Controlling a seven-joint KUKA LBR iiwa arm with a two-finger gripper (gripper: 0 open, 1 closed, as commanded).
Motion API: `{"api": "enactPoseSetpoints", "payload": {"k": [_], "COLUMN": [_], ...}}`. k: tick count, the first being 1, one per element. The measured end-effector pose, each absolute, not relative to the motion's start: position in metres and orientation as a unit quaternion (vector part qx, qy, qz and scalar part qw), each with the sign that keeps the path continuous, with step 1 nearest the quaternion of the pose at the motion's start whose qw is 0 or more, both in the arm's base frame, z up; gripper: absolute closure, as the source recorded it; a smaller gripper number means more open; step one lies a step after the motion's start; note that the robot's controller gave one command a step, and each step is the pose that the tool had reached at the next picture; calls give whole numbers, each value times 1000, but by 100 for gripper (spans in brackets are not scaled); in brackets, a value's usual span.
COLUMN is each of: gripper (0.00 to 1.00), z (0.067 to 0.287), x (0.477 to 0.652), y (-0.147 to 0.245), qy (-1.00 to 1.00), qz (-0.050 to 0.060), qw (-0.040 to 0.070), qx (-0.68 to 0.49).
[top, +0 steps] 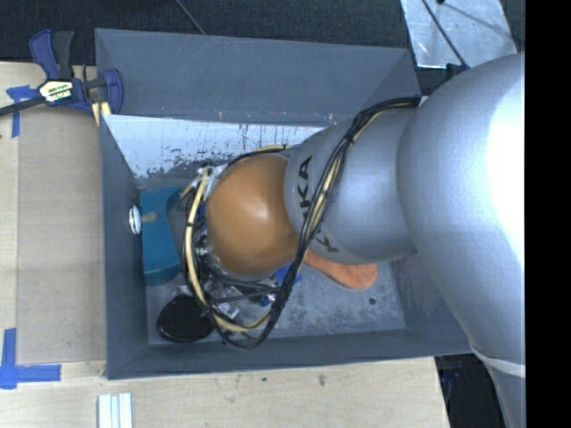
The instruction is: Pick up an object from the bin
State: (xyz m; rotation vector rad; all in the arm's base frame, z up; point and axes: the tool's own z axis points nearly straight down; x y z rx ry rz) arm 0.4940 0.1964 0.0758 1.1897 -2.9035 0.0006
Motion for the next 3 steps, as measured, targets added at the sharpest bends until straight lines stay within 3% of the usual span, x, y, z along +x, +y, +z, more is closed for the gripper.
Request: {"api": "enactPoseSetpoints", "payload": {"k": [3], "gripper": [100], "z": [118], "x": [496], "y": [197], "qy": [-926], "qz": [0], "qw": [-3], "qx": [378]}}
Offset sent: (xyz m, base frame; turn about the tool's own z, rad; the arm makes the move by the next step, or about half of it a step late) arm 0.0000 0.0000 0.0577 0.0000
